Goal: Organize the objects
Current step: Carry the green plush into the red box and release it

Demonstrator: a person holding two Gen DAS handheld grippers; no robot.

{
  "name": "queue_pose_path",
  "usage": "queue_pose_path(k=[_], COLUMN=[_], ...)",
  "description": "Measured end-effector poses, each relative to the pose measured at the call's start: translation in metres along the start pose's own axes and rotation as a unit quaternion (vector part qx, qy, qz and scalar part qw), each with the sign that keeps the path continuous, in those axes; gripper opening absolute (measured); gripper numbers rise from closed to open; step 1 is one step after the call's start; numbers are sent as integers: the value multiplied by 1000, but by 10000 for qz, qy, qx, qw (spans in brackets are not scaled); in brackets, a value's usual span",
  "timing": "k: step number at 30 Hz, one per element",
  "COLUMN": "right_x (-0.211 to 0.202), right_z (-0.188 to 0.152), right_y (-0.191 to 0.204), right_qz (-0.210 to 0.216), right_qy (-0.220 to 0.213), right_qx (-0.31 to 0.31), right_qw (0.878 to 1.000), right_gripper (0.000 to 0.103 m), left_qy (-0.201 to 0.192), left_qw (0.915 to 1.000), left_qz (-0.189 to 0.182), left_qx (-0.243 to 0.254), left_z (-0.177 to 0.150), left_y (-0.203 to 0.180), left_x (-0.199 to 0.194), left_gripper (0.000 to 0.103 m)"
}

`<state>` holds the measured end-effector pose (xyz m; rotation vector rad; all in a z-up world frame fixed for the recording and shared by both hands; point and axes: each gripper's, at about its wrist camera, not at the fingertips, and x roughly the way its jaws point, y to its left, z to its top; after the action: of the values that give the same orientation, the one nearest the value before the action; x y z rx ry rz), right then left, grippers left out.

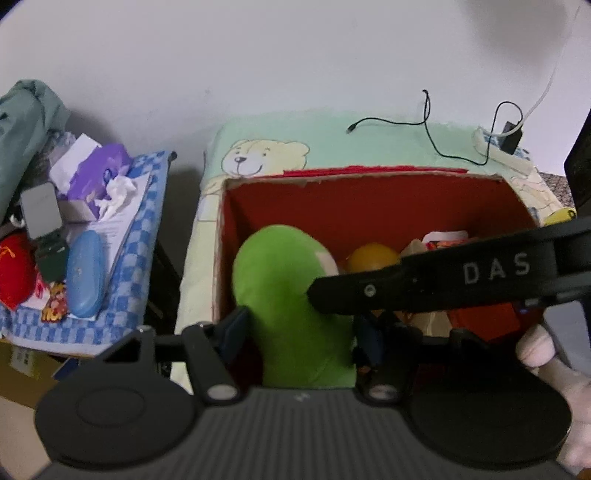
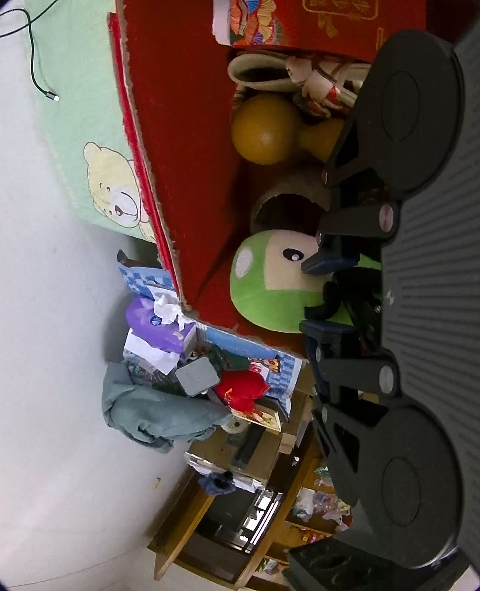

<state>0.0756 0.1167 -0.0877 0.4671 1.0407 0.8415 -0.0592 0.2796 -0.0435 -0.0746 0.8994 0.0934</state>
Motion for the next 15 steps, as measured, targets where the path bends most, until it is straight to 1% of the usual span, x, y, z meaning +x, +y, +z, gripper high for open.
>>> queue_pose_path(k=[4,5,9,15], right_x=[3,5,4,-9], right_z=[0,0,-1,-4], right_y=[-4,-4,-7,-6], right_qz=[-121,-160,-234,-476], right_qy=[-28,-33,-81,-265], right_qx=[140,155,228,94], right_qw=[9998,9997,9994,9985], right_gripper=[33,34,36,36], left_qy=[-35,-39,-3,47], left_qw=[10000,10000,9998,9997], left_qz=[-58,-56,65,151], left_qx=[25,37,164,183], left_z=[0,-1,0,2], left_y=[1,-1,-9,-13], left_x=[0,0,3,7], left_gripper=[68,70,74,74])
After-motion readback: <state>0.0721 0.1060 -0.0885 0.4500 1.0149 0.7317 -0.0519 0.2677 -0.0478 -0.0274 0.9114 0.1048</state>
